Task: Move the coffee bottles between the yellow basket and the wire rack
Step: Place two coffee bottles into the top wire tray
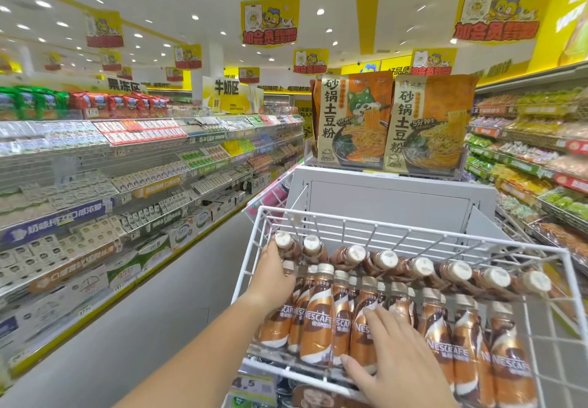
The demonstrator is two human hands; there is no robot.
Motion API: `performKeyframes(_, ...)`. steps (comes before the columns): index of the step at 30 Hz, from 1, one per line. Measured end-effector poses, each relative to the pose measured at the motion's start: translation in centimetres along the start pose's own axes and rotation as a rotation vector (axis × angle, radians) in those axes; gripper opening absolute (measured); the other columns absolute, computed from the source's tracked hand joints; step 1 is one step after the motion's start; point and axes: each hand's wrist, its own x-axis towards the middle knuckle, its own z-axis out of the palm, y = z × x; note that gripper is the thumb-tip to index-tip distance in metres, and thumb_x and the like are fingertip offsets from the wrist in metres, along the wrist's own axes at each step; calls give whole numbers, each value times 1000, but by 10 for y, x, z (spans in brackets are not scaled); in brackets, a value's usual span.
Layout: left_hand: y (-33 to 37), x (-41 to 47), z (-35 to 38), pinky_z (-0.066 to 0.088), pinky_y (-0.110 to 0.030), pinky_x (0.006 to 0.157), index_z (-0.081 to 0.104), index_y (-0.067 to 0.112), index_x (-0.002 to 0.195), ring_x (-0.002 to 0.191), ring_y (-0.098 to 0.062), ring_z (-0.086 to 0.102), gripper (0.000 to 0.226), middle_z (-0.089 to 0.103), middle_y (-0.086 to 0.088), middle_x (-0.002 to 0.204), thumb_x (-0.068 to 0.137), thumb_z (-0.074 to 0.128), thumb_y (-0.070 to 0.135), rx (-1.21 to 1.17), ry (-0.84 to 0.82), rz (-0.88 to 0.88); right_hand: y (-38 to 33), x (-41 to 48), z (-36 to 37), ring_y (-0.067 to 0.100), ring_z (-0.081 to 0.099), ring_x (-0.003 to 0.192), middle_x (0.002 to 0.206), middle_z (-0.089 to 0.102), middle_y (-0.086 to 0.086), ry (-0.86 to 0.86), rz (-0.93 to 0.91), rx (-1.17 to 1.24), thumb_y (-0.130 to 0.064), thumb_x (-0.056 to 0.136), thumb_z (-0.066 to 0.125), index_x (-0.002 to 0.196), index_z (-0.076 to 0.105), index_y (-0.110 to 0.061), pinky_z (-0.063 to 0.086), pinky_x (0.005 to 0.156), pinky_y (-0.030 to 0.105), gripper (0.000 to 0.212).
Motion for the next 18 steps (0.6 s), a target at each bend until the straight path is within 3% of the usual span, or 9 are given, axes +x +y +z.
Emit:
performKeyframes(3,-7,-32,-8,20,-42,124,5,21,160,153,-20,15,85,11,0,168,97,61,17,178,-94,3,-6,-9,-2,19,9,153,167,10,-2,17,0,-20,-86,76,11,159,11,-28,7,122,40,101)
performKeyframes(6,-11,-61,-20,12,-39,125,3,17,160,154,-20,5,80,3,-3,169,101,55,30,388,-172,109,-12,-14,-6,23,7,153,168,6,3,28,16,-67,-84,78,8,160,9,-25,9,123,43,100)
performKeyframes(13,-13,-122,-35,9,-55,124,2,21,161,155,-29,-2,79,-2,-7,169,99,26,64,889,-318,349,-30,-47,-7,28,1,154,168,2,8,61,101,-106,-81,82,5,160,6,-25,9,124,51,96)
performKeyframes(18,-7,-177,-42,9,-57,121,4,21,161,154,-31,-4,86,-4,-7,169,94,16,72,958,-318,351,-38,-93,-11,29,-7,153,167,-8,11,62,98,-130,-78,84,4,160,1,-23,9,123,53,94)
